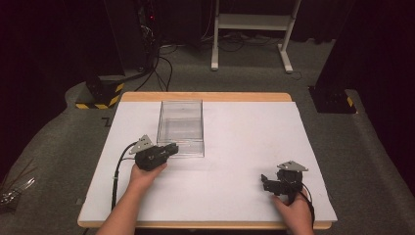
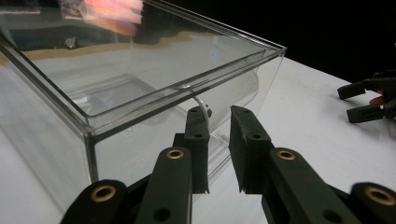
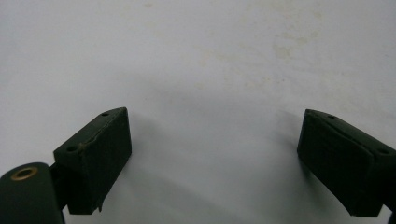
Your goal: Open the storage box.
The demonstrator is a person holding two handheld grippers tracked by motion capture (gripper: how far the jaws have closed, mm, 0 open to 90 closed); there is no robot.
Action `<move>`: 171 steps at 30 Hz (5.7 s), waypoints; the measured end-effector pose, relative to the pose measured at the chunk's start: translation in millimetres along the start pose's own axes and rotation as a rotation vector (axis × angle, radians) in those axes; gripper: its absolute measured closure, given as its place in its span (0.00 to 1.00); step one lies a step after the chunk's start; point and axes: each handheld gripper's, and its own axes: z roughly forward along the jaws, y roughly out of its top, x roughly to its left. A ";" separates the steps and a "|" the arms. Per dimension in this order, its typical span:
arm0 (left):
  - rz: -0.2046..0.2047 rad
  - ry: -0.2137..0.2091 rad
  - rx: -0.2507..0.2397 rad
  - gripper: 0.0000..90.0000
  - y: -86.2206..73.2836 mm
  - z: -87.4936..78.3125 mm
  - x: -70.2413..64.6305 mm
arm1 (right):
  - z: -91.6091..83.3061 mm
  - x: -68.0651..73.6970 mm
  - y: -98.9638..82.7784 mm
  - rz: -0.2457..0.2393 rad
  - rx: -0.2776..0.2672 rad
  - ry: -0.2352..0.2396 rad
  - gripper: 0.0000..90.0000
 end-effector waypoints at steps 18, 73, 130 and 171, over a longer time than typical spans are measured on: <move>-0.020 -0.007 -0.021 0.86 -6.1 -6.5 -7.5 | 0.0 0.1 0.0 0.000 0.000 0.000 0.11; 0.022 -0.103 0.022 0.90 -22.5 -43.6 -45.7 | 0.0 -0.1 0.0 -0.001 0.000 0.001 0.11; 0.056 -0.118 -0.051 0.80 -30.4 -107.9 -74.1 | -0.1 0.1 0.0 0.000 0.000 0.001 0.11; -0.040 0.490 0.167 0.44 -60.7 -121.9 0.0 | 0.0 -0.3 0.0 0.002 0.000 0.004 0.11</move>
